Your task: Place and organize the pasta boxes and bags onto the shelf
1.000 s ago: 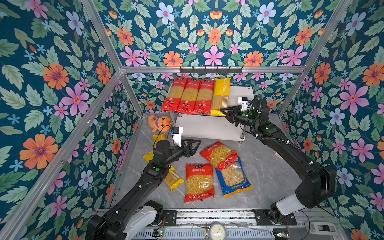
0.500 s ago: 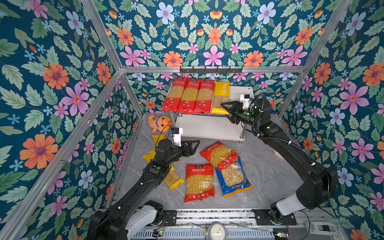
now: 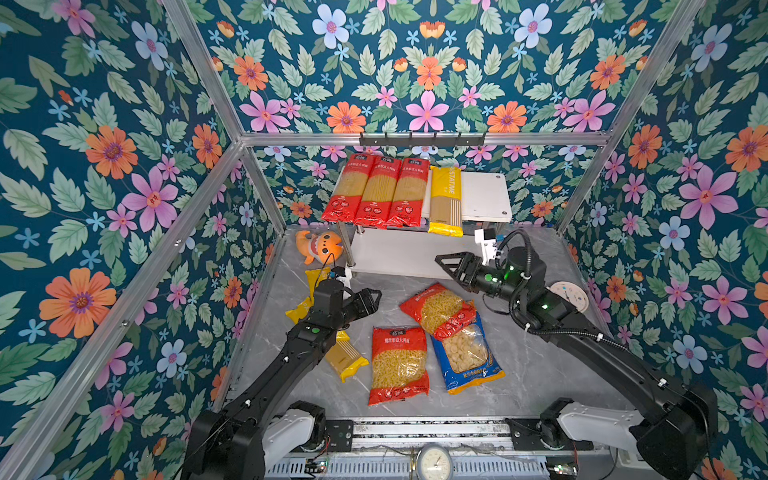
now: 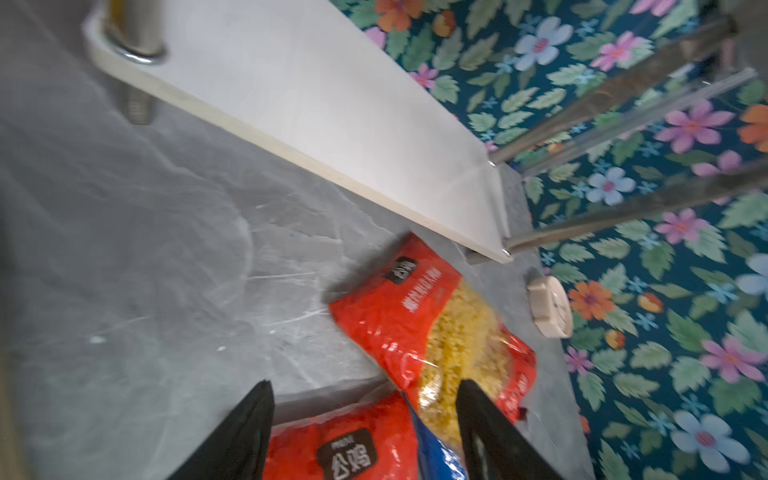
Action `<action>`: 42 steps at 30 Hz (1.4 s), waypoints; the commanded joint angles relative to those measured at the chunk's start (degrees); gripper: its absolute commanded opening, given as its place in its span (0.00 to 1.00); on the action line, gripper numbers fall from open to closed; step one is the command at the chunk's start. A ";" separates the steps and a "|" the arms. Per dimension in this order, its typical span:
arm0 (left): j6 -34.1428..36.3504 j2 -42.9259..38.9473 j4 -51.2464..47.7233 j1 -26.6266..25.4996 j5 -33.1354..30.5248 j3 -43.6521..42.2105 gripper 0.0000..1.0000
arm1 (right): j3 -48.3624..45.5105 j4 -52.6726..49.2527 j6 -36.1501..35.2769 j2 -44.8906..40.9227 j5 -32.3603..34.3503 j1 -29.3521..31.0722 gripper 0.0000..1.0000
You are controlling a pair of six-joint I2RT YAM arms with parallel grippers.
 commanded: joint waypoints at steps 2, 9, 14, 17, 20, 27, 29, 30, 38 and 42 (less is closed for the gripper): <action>-0.13 -1.88 -6.98 4.49 -5.51 -0.38 0.72 | -3.18 2.05 -4.91 2.35 11.30 5.71 0.68; -0.50 -5.89 -12.91 13.14 -17.89 -3.21 0.74 | 3.27 0.83 -6.70 21.69 14.38 15.53 0.66; -2.96 -6.52 -10.18 22.55 -10.66 -6.69 0.75 | 18.37 -5.31 -8.10 39.45 10.63 18.08 0.64; -1.95 -5.97 -8.52 26.76 -7.93 -8.21 0.73 | 26.52 -8.19 -9.74 46.88 9.23 18.96 0.64; -1.25 -2.74 -4.57 27.89 -5.80 -9.76 0.71 | 32.90 -8.47 -9.23 54.12 7.06 19.03 0.64; 0.21 6.74 -0.40 27.73 3.78 -8.61 0.60 | 54.13 -16.82 -11.24 71.39 -3.14 19.24 0.64; 1.12 6.08 -1.04 27.68 2.75 -8.59 0.58 | 57.47 -17.04 -10.54 74.49 -5.18 19.29 0.64; 1.37 6.14 -0.91 27.73 3.06 -8.61 0.57 | 58.69 -16.46 -9.34 75.95 -6.48 19.22 0.62; 0.85 3.96 -1.90 27.04 3.43 -10.02 0.33 | 54.08 -5.09 -6.33 75.49 -11.72 19.19 0.24; 3.78 -1.64 -9.65 27.03 1.41 -6.03 0.36 | 44.92 1.06 -5.82 67.99 -11.85 18.29 0.08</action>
